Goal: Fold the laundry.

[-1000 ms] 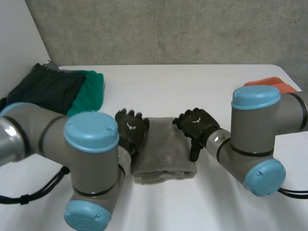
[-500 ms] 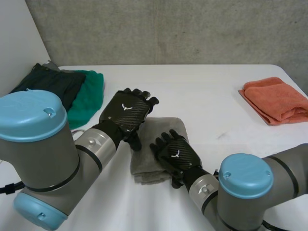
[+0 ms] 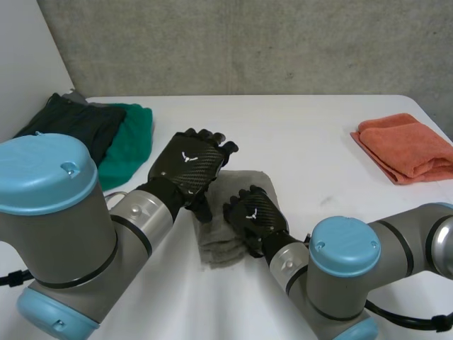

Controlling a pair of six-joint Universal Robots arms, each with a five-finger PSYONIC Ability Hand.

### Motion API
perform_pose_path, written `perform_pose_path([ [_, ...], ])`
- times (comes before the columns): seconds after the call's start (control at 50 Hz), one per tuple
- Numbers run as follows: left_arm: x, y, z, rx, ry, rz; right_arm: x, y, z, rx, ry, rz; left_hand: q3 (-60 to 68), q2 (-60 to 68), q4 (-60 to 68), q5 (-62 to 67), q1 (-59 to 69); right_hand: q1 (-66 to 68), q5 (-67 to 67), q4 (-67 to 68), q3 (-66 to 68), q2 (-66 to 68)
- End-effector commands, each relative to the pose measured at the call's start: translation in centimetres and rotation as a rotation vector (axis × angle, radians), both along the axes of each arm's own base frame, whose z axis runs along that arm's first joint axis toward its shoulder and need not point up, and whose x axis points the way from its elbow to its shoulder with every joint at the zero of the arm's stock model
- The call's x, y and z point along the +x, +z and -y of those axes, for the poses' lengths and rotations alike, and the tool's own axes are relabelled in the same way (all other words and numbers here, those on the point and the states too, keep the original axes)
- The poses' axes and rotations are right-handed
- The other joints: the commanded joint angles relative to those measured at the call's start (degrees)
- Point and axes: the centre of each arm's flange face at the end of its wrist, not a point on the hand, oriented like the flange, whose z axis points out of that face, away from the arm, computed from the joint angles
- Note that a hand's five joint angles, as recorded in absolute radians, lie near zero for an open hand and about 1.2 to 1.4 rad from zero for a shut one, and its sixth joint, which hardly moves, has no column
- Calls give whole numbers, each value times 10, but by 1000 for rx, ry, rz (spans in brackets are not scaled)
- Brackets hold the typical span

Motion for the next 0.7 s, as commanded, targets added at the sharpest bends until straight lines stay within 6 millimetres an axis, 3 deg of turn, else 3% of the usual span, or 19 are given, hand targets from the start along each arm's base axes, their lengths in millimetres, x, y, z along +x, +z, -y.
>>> perform_pose_path([
  [0.02, -2, 8, -2, -17, -23, -16, 1, 6, 12, -21, -17, 19, -3, -4, 0, 3, -5, 150, 169, 141, 140, 139],
  [0.1, -4, 9, -2, -19, -41, -21, 1, 10, 18, -29, -25, 29, -1, -2, 2, 4, -4, 185, 204, 177, 176, 174],
  [0.2, -5, 11, -3, -22, -58, -26, 1, 6, 26, -22, -34, 34, -1, -2, 2, 4, -4, 457, 475, 448, 447, 446],
  [0.36, -10, 22, -2, -52, -76, -50, -18, 21, 64, -60, -139, 49, -6, -7, -3, -1, -9, 458, 476, 449, 448, 446],
  [0.44, -19, 33, -4, -76, -143, -77, -35, 56, 97, -143, -204, 101, -9, -10, -7, -4, -12, 458, 476, 449, 448, 446],
  [0.58, -31, 56, -8, -128, -240, -130, -54, 93, 145, -255, -243, 161, -9, -10, -7, -4, -12, 458, 476, 449, 448, 446],
  [0.7, -40, 71, -12, -151, -272, -172, -89, 143, 208, -441, -291, 250, -9, -10, -7, -4, -12, 458, 476, 449, 448, 446],
])
